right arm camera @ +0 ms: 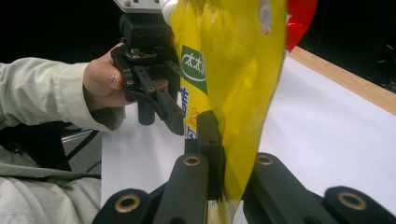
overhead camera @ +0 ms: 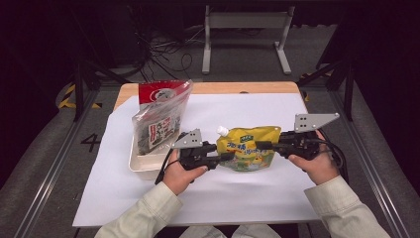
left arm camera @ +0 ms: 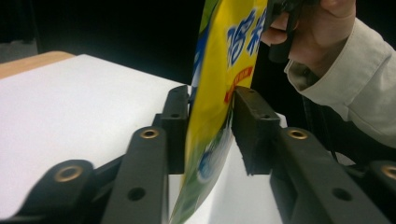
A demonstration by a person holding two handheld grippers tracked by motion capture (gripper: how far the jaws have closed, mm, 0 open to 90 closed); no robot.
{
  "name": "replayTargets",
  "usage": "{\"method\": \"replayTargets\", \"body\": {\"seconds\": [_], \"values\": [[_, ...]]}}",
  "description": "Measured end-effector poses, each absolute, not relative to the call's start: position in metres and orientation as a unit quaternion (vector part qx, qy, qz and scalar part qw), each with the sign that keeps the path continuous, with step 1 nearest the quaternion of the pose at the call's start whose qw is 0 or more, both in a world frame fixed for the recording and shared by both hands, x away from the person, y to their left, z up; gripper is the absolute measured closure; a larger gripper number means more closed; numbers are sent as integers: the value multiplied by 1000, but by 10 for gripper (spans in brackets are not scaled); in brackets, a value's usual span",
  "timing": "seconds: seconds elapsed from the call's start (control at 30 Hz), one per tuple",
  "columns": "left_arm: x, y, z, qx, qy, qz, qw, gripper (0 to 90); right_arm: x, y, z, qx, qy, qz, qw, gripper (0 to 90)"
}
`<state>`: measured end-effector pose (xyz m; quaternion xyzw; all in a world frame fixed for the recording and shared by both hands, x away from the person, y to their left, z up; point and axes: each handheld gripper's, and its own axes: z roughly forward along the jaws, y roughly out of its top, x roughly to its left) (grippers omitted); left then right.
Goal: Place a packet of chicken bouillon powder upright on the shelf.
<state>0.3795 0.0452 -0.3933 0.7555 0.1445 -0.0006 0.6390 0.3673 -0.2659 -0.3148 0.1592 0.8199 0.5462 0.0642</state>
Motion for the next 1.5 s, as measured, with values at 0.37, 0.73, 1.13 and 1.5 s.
{"method": "replayTargets", "body": {"seconds": [0.37, 0.73, 1.13, 1.5], "values": [[374, 60, -382, 753, 144, 13, 642, 701, 373, -248, -309, 141, 810, 567, 52, 889], [365, 85, -366, 764, 167, 38, 622, 876, 382, -222, -306, 124, 803, 581, 44, 813], [362, 121, -350, 760, 227, 63, 606, 882, 382, -233, -299, 146, 789, 592, 72, 695], [354, 159, -330, 733, 262, 101, 619, 881, 385, -251, -303, 171, 787, 587, 86, 680]]}}
